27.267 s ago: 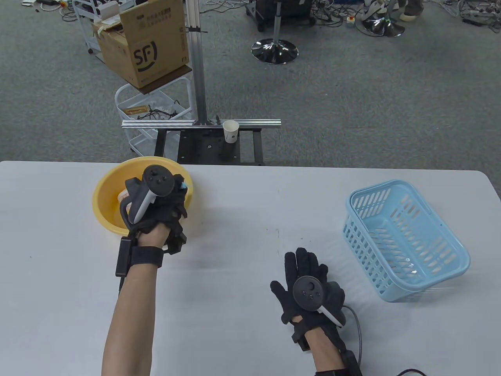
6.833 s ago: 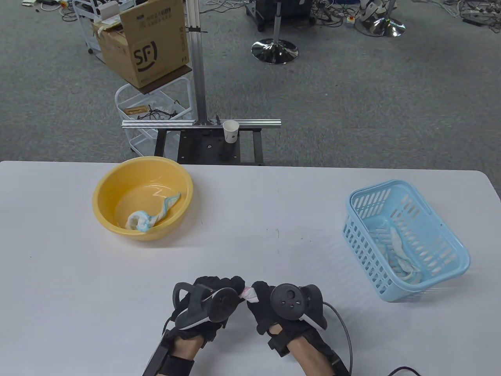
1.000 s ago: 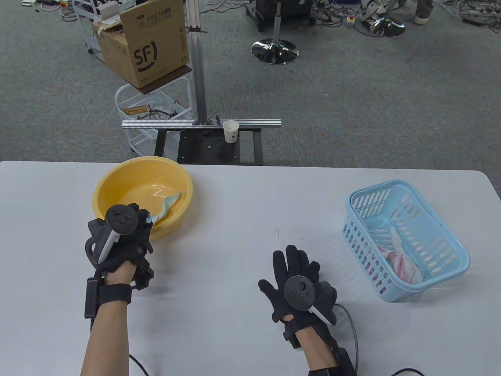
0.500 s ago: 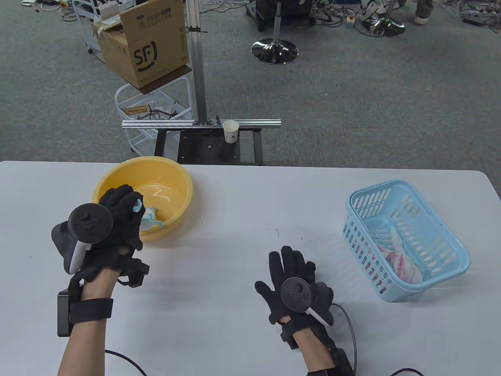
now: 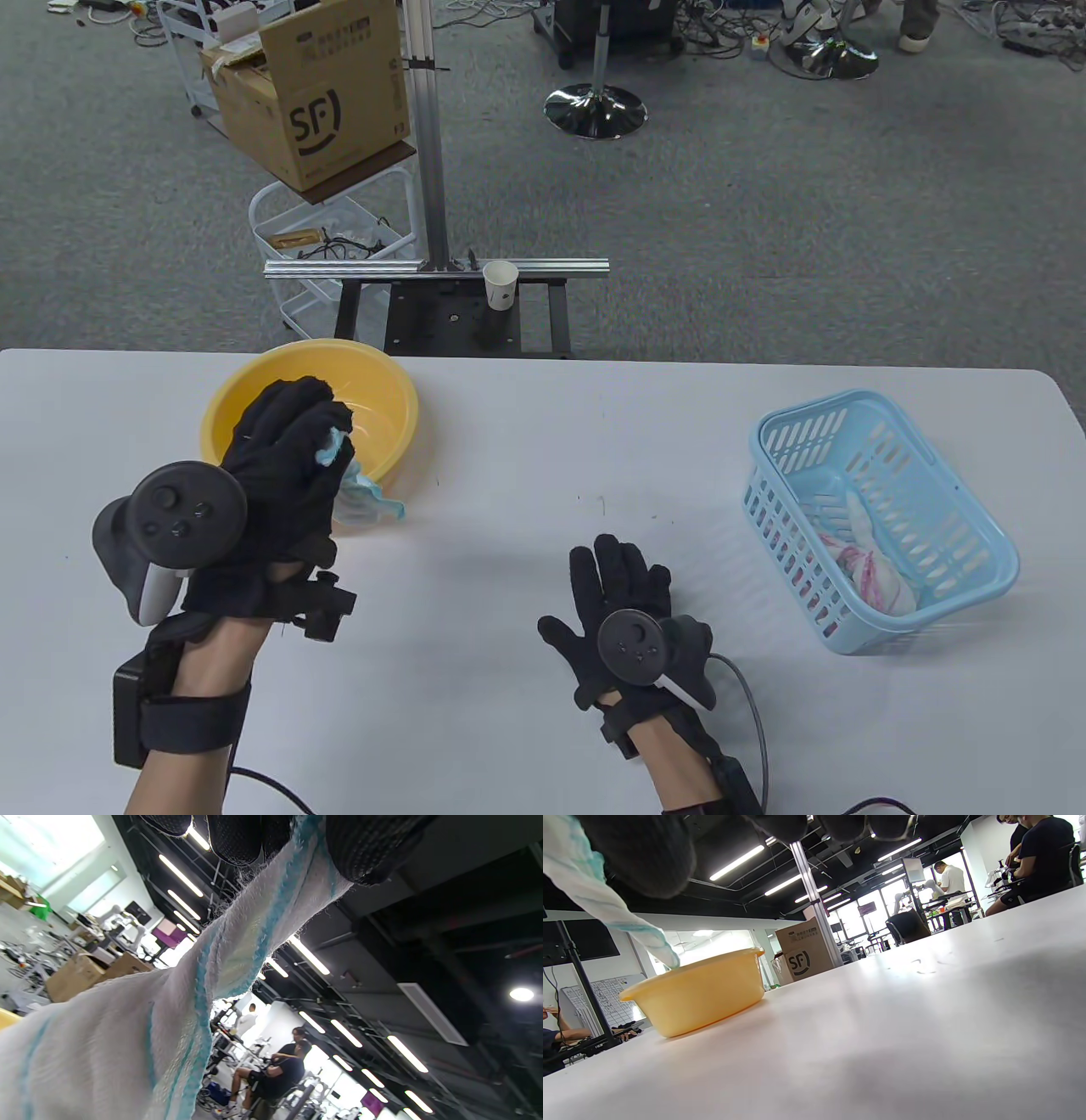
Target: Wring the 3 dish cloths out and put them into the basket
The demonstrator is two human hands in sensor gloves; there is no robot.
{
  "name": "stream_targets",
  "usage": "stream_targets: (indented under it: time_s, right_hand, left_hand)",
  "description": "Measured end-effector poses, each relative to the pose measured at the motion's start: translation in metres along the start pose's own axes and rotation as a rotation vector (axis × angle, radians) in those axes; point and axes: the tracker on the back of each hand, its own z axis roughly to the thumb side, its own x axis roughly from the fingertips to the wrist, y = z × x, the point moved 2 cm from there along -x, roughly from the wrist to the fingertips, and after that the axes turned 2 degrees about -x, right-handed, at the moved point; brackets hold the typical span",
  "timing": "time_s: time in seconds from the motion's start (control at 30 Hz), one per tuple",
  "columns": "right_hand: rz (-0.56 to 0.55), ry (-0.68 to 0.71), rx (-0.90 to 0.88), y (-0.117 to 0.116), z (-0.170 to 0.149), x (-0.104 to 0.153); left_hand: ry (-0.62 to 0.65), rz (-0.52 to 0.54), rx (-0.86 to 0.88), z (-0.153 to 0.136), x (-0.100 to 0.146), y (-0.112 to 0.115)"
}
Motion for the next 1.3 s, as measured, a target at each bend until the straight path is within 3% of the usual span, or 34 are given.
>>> stream_targets:
  time_s: [0.23,0.53,0.7,0.87,1.03,1.3]
  right_hand:
    - [-0.075,0.090,-0.021,0.006,0.013,0.001]
    - [-0.214,0.294,-0.111,0.020,0.038,0.007]
    - [-0.274,0.329,-0.178,0.025,0.048,0.010]
    - [-0.260,0.247,-0.324,0.021,0.044,0.009]
    - [-0.360,0.166,-0.461,0.027,0.029,0.009]
    - [-0.475,-0.047,-0.647,0.035,-0.006,0.010]
  left_hand:
    - [0.081,-0.030,0.000,0.029,0.006,0.014]
    - [0.168,-0.122,-0.001,0.057,0.018,0.059]
    - [0.220,-0.159,-0.018,0.074,0.026,0.082]
    - [0.255,-0.186,0.041,0.087,0.036,0.102]
    - [0.285,-0.216,0.116,0.091,0.048,0.115]
    - [0.264,-0.201,0.206,0.072,0.066,0.112]
